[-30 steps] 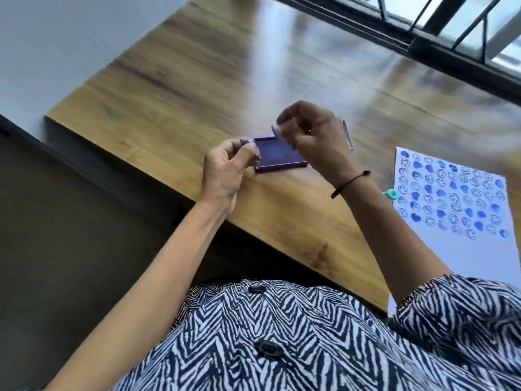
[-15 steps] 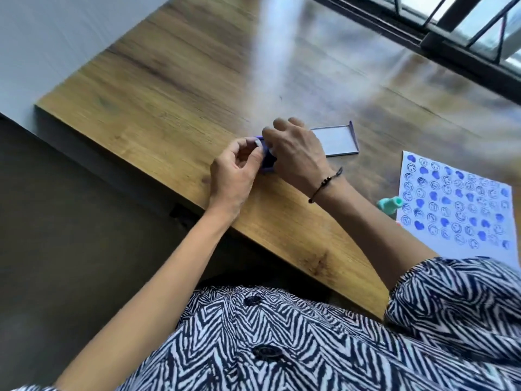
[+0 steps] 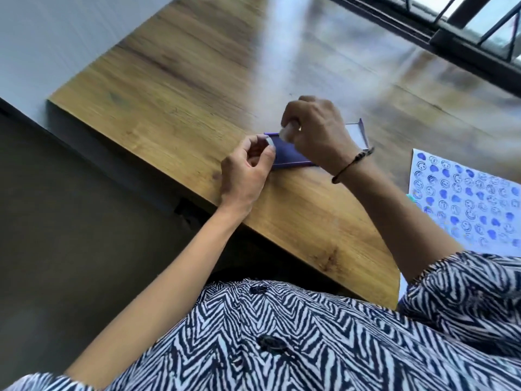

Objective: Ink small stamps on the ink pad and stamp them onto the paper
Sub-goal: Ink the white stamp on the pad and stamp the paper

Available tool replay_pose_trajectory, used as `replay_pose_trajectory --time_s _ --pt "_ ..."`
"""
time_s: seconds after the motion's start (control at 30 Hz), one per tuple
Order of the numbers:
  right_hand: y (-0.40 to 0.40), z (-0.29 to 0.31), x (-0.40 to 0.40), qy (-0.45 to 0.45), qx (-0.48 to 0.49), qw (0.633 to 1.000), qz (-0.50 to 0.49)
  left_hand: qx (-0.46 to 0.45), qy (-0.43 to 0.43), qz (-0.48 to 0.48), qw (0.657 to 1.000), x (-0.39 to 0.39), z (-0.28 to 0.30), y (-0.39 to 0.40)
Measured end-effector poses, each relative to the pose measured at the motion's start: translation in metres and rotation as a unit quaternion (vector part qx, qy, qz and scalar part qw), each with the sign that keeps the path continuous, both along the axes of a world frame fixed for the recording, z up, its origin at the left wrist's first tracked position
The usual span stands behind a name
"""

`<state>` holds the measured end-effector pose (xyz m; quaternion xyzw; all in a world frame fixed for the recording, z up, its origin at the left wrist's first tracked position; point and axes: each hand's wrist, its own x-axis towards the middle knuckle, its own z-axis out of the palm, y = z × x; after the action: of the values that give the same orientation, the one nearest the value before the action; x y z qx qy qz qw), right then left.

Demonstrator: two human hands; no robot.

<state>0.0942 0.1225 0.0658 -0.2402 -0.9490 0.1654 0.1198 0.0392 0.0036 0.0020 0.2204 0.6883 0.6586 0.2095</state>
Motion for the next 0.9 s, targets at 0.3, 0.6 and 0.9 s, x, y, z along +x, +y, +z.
replay_pose_trajectory --time_s 0.3,0.6,0.9 --pt "-0.001 -0.006 -0.001 -0.023 0.005 1.0 -0.008 0.007 0.0 0.001 1.0 0.001 0.003 0.002" --pt "0.0 -0.002 0.011 0.004 -0.085 0.995 -0.043 0.014 -0.003 -0.005 1.0 0.001 0.003 0.003" --pt "0.023 0.033 0.118 0.127 -0.159 0.943 -0.262 0.036 -0.014 -0.189 0.981 0.055 0.037 0.06"
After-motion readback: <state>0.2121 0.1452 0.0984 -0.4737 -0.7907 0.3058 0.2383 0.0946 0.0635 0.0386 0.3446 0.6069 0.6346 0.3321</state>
